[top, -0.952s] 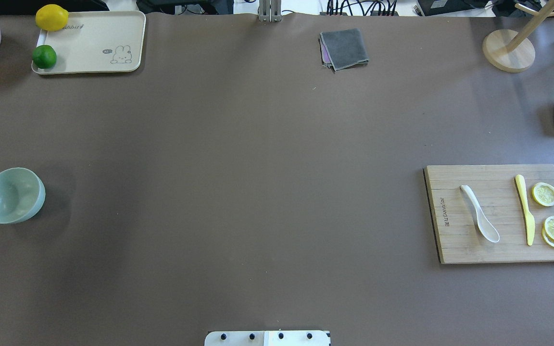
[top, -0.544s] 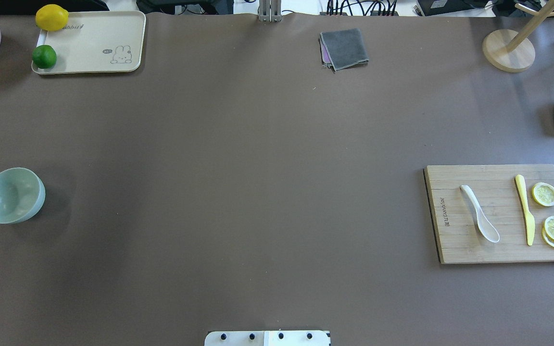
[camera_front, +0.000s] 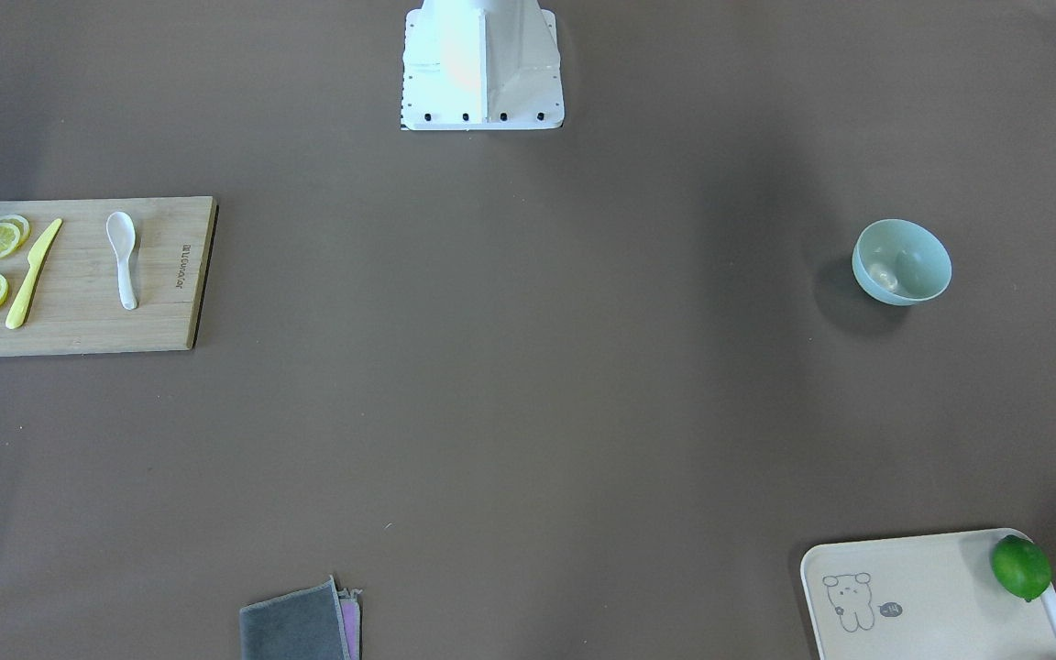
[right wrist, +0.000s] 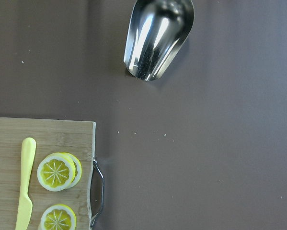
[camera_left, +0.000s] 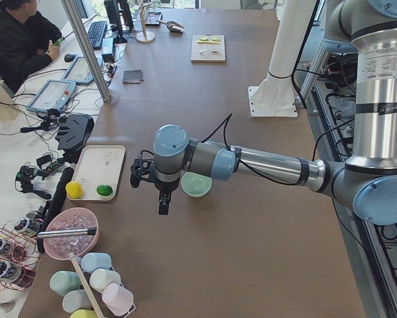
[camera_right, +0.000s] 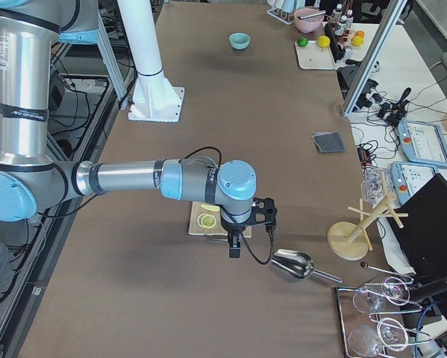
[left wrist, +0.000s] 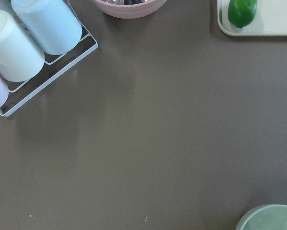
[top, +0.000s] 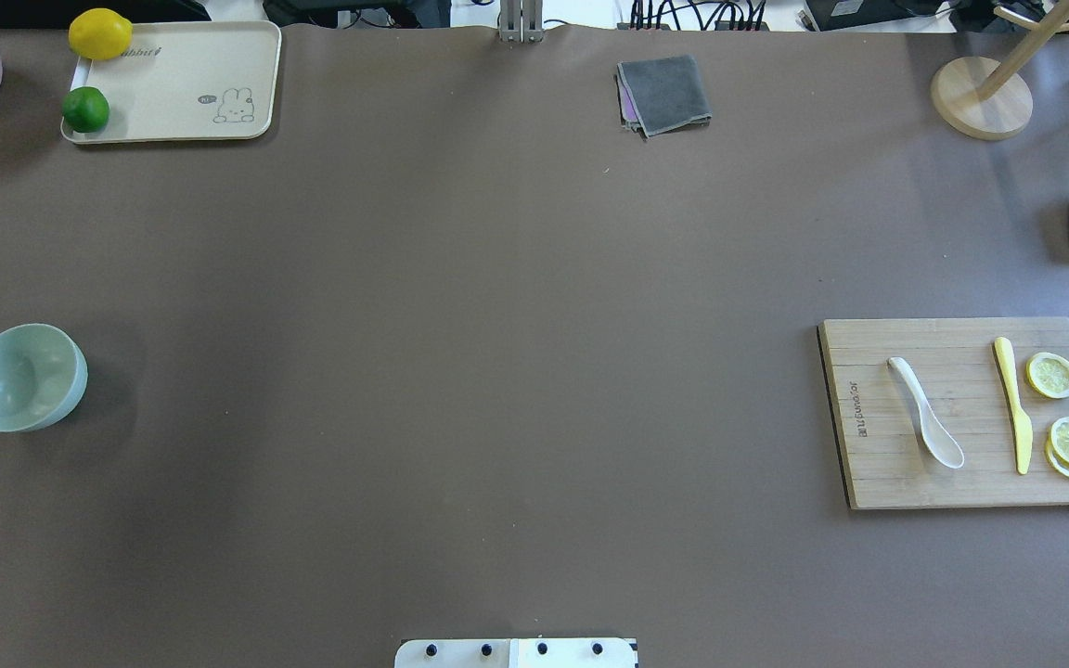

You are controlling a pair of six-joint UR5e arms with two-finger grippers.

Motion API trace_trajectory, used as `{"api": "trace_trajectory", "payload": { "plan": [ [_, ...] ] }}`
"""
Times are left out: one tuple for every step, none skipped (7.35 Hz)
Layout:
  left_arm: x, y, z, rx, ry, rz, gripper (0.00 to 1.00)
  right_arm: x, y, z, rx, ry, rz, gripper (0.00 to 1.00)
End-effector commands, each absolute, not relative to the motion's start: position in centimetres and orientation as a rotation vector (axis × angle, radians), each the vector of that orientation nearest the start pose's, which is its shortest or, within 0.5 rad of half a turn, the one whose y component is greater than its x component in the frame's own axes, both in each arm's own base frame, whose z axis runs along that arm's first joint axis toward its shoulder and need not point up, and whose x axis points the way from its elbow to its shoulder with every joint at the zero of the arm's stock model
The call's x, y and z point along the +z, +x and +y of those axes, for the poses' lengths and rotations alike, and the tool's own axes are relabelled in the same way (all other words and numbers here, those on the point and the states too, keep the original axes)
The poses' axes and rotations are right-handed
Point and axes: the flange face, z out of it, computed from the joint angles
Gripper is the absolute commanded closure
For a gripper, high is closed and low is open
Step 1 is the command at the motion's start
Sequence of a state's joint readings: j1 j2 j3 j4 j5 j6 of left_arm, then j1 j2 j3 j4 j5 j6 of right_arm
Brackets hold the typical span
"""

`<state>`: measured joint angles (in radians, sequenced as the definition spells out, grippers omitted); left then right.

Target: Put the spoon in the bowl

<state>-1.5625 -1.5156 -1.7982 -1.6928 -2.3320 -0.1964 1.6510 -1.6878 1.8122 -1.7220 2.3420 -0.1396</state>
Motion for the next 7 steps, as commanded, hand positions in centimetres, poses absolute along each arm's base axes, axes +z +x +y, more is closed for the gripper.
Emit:
{"api": "trace_trajectory", "payload": {
  "plan": [
    [54.8,-4.2,-48.3,0.028,0.303,0.861,0.02,59.4,9.0,-44.7,-0.104,0.147,-0.762,0.00],
    [55.1,-2.5,-48.2,0.066,0.277,0.958,0.02,59.6,7.7,-45.0,-0.131,0.139,-0.766,0.00],
    [55.1,-0.2,-48.6,0.043,0.215,0.995,0.02,59.7,7.5,-45.1,-0.122,0.132,-0.796,0.00],
    [55.6,1.9,-48.9,0.067,0.175,1.008,0.02,59.4,7.4,-45.5,-0.123,0.133,-0.813,0.00],
    [56.5,4.8,-49.1,0.105,0.134,1.007,0.02,59.5,7.2,-45.6,-0.123,0.134,-0.837,0.00],
    [57.4,6.6,-49.1,0.076,0.084,1.009,0.02,59.5,7.2,-45.3,-0.121,0.134,-0.850,0.00],
    [59.4,6.8,-48.1,0.098,0.124,1.006,0.02,59.5,6.9,-45.1,-0.122,0.130,-0.884,0.00]
  ]
}}
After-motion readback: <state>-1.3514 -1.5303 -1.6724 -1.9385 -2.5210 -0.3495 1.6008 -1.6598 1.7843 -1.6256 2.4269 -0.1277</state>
